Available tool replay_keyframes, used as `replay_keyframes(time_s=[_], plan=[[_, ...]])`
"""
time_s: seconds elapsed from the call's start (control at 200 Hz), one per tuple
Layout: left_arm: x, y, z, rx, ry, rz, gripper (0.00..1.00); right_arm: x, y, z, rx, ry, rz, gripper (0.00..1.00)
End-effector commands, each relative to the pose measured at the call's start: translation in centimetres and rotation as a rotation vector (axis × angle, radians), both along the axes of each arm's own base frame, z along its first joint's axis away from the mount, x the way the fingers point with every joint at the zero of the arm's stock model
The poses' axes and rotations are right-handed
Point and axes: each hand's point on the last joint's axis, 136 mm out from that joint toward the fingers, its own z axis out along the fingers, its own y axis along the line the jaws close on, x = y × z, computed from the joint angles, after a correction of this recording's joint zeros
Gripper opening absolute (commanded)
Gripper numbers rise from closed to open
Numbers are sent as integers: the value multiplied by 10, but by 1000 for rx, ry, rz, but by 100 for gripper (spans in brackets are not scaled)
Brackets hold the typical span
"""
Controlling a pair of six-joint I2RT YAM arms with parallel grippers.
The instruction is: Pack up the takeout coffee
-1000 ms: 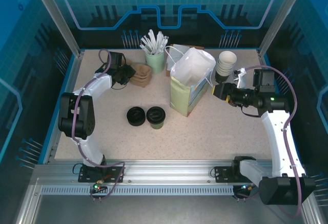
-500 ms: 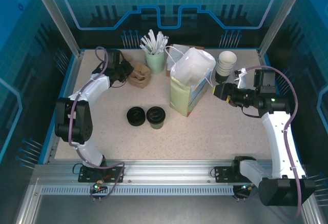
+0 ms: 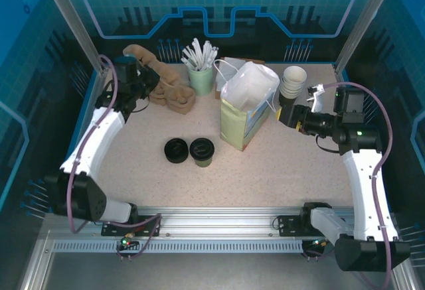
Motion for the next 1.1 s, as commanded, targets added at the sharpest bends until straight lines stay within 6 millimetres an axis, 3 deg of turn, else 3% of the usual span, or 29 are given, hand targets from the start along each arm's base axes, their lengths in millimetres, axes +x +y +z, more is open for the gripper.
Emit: replay_keyframes(time_s=[0.0, 0.23, 0.45, 0.605, 0.805, 1.096], plan=[[-25, -6, 35, 62, -60, -86, 0, -8, 4, 37, 35, -118, 39, 60], [-80, -52, 112, 51, -268, -393, 0, -20, 15, 84, 74, -273, 122, 59], [-142, -109, 160, 15, -442, -729, 0, -34, 28, 120, 91, -405, 225, 54], [-174, -140, 168, -14, -508, -927, 0, -45, 41, 137, 97, -477, 299, 54], [-203, -174, 170, -40, -564, -1110, 0, -63, 64, 144, 116, -516, 441, 53], [-225, -204, 170, -95, -590, -1288, 0, -77, 87, 140, 119, -507, 574, 54]])
